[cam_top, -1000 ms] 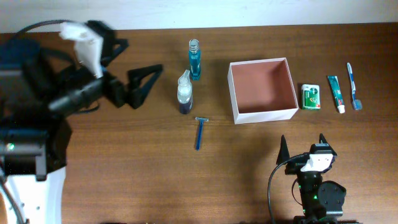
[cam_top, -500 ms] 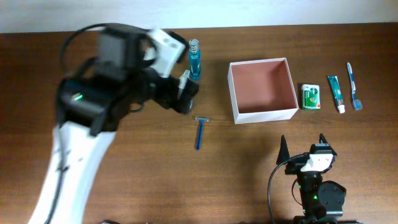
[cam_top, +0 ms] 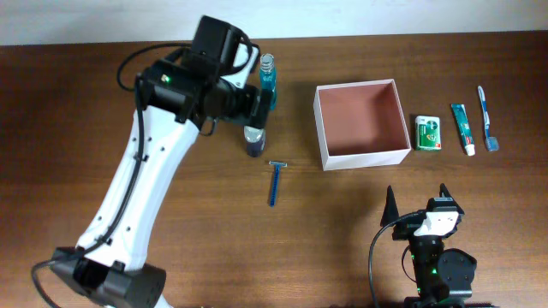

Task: Pack container
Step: 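Reach the left gripper to the soap pump bottle and grasp it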

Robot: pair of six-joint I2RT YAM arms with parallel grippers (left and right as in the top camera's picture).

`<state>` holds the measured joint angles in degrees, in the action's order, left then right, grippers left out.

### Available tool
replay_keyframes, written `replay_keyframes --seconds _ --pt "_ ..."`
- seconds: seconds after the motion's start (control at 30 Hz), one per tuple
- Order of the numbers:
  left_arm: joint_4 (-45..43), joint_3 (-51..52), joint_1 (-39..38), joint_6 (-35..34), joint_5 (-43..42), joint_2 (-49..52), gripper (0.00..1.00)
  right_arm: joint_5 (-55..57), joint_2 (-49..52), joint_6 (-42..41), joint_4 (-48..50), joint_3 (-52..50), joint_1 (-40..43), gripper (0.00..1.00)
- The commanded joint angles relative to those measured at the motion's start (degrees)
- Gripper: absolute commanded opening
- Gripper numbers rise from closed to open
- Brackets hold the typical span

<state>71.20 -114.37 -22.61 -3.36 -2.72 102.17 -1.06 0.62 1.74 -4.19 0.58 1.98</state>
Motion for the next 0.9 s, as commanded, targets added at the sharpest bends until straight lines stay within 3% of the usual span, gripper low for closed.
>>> replay_keyframes --seconds 0.0,0.4,0.6,0.73,0.87 --pt "0.4 -1.4 1.9 -1.8 0.7 5.5 0.99 0.7 -0.4 -0.1 -0.3 -0.3 -0.4 0.99" --pt "-6.9 -1.2 1.5 -1.8 -2.0 10.3 0.99 0.7 -0.4 -0.1 -0.3 -0.3 -0.4 0.99" --pt "-6.1 -1.1 1.3 -2.0 -1.7 14.2 0.99 0.7 -0.4 -0.1 -0.3 -0.3 -0.4 0.99" --pt "-5.0 -1.1 1.3 -8.2 0.7 16.7 0.99 0.7 -0.4 -0.1 -0.3 -0.3 -0.4 0.99" --pt "-5.0 -1.1 1.3 -8.2 0.9 18.6 0.99 0.7 -0.4 -0.1 -0.3 -0.3 -0.4 0.99"
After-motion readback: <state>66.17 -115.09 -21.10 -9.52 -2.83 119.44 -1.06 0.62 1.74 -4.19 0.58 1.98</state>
